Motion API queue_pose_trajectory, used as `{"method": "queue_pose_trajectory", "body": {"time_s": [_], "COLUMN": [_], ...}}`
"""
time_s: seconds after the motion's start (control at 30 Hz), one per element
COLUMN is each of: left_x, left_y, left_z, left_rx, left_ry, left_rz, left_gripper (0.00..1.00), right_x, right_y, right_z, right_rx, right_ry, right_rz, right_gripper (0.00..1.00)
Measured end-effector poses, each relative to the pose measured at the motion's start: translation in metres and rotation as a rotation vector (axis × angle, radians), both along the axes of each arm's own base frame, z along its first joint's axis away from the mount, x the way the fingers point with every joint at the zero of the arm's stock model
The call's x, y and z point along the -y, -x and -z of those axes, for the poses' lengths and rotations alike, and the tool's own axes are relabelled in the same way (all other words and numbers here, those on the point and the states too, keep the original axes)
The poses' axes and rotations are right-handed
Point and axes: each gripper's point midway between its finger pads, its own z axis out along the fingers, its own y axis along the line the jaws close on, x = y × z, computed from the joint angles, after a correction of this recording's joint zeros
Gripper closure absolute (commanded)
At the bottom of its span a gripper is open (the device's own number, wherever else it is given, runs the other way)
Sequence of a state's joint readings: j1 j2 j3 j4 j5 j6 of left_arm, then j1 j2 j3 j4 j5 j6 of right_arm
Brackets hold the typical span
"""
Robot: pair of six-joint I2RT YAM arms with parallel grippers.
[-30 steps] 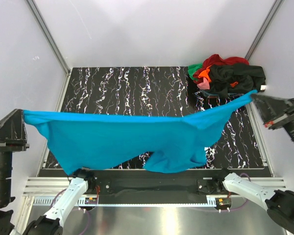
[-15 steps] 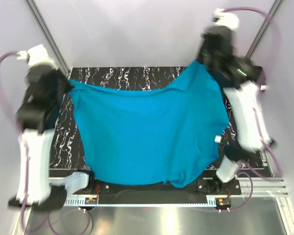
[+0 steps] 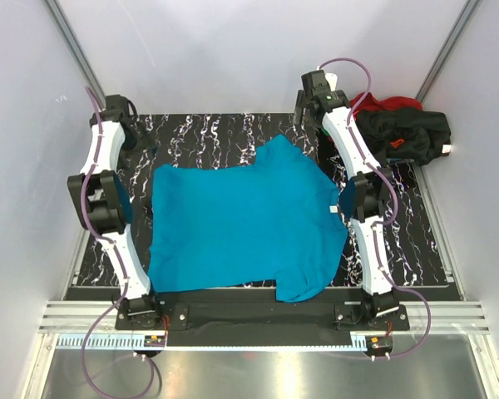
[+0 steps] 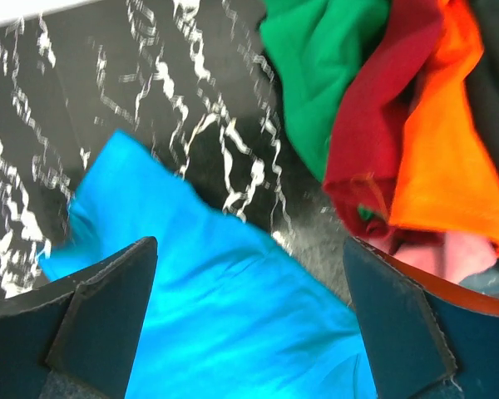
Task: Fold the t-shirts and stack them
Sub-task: Flatten the tshirt out
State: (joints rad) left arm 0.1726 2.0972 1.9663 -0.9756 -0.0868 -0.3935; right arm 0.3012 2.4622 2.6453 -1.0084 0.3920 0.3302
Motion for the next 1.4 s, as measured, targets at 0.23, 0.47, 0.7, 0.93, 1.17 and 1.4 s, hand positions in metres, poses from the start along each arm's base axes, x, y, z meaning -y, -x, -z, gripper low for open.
{"method": "queue_pose_trajectory", "body": {"time_s": [0.23, 0.47, 0.7, 0.93, 1.17, 1.4], "left_x": [0.023, 0.041, 0.061, 0.07, 0.065, 0.058], "left_y": [0.064, 0.143, 0.178, 0.138, 0.083, 0.032], "left_z": [-0.06, -0.054, 0.046, 0.071, 0.099, 0.098], "left_rx": [0.13, 0.276, 0.082, 0.082, 0.056, 0.091], "left_ry": [0.021, 0.058, 0.166, 0.188, 0.194, 0.207], "left_rz": [-0.008, -0.069, -0.149, -0.163, -0.195, -0.227], "left_gripper": [0.04, 0.05, 0.07, 0.07, 0.08, 0.09], "right_x": [-0.005, 0.004, -0.029, -0.041, -0.05, -0.041], "right_y": [0.042, 0.133, 0.157, 0.126, 0.086, 0.016], "right_z": [-0.025, -0.016, 0.065, 0.122, 0.155, 0.152], "right_rx": [-0.012, -0.054, -0.253, -0.373, -0.415, -0.329], "right_ry": [-0.058, -0.155, -0.257, -0.221, -0.209, -0.253], "right_rz": [-0.019, -0.04, -0.17, -0.189, -0.18, -0.144], "right_gripper": [0.0, 0.0, 0.0, 0.0, 0.0, 0.0]}}
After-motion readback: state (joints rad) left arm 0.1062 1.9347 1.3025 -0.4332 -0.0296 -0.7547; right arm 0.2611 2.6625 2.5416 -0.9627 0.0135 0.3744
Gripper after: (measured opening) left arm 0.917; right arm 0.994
